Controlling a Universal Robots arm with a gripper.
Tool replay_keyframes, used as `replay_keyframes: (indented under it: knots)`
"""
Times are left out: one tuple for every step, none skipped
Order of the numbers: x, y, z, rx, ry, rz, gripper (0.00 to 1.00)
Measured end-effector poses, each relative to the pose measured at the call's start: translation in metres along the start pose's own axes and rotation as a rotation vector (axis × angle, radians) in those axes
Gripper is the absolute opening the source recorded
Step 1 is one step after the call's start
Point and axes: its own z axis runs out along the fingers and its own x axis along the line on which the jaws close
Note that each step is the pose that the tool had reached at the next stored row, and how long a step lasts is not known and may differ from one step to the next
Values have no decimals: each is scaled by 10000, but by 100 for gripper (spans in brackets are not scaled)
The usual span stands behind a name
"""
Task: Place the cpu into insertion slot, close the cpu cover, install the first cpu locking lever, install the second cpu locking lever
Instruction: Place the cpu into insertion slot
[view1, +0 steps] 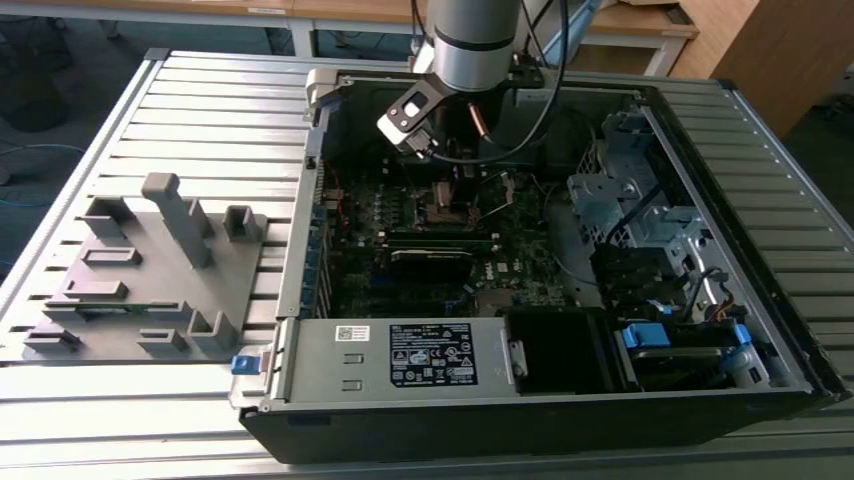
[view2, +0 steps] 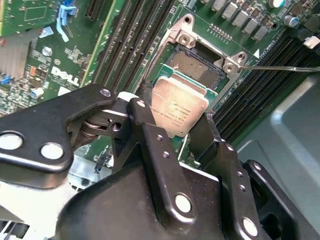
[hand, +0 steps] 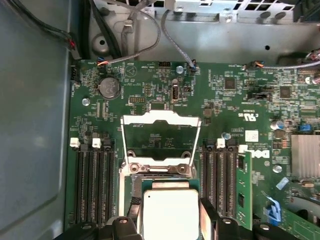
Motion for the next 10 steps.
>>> replay_keyframes:
  knots:
    - [0,-1,7,0,26,-13,54]
    - [0,-2,14,-1,40,-26,54]
    - [0,-5,20,0,39,-30,54]
    - [1,-13,27,0,39,-32,54]
    - [2,-22,36,1,39,-32,54]
    - [5,-34,46,1,40,-32,54]
    - [8,-41,57,1,40,-33,54]
    - [13,-43,66,0,41,-34,54]
    - [22,-44,72,2,38,-35,54]
    - [30,-45,79,1,40,-36,54]
